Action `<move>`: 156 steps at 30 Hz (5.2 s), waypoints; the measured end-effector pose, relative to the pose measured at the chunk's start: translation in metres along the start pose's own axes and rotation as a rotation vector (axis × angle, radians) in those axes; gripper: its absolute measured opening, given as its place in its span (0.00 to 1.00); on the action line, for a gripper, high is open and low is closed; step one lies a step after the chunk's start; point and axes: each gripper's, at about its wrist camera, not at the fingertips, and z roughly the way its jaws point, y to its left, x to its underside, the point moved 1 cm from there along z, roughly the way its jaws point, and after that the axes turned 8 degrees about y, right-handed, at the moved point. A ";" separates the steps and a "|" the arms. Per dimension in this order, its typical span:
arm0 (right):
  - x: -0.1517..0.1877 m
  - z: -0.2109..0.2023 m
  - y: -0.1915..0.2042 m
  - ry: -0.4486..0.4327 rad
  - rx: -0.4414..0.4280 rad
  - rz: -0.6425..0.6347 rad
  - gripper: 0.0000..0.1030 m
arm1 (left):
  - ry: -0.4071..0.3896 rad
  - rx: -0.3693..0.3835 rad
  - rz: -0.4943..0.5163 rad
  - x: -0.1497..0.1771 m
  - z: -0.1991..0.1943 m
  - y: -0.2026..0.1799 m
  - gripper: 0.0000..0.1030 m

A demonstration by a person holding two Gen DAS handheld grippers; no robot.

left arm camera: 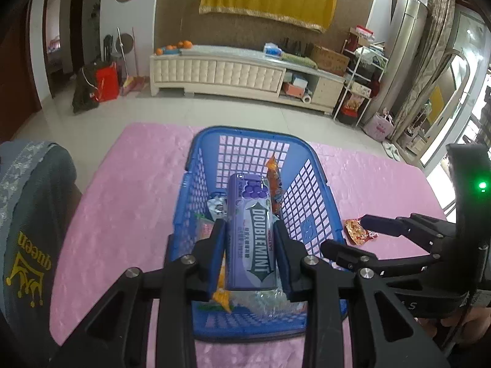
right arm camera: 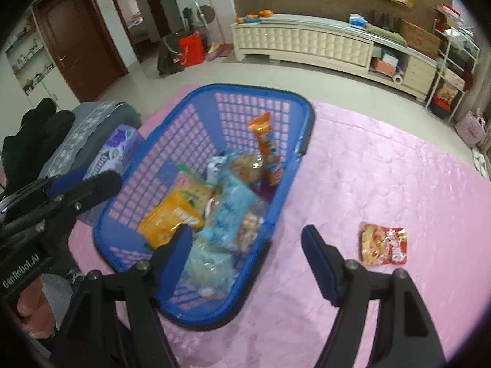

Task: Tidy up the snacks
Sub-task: 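Open the right tool to drop the orange bag while the left tool lowers the gum, then open the left tool to release the gum pack into the basket, then move the open right tool over the red-and-orange snack bag, then grasp the red-and-orange snack bag with the right tool and lift it, then carry the red-and-orange bag over the basket and open the right tool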

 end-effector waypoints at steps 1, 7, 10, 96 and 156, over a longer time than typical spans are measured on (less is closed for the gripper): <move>-0.002 0.001 -0.002 -0.004 0.005 0.004 0.75 | 0.008 0.000 0.001 -0.002 0.005 0.001 0.28; -0.006 0.014 -0.018 0.005 0.019 0.022 0.75 | 0.015 -0.007 0.036 -0.020 0.026 0.000 0.28; -0.006 0.018 -0.025 0.011 0.024 0.036 0.75 | 0.021 -0.030 0.056 -0.028 0.033 -0.003 0.28; 0.015 0.129 -0.192 0.388 0.152 0.129 0.84 | 0.387 -0.173 -0.054 -0.061 0.106 -0.022 0.76; 0.006 -0.020 0.049 0.135 -0.071 -0.152 0.10 | 0.136 -0.202 0.025 0.014 -0.039 0.044 0.79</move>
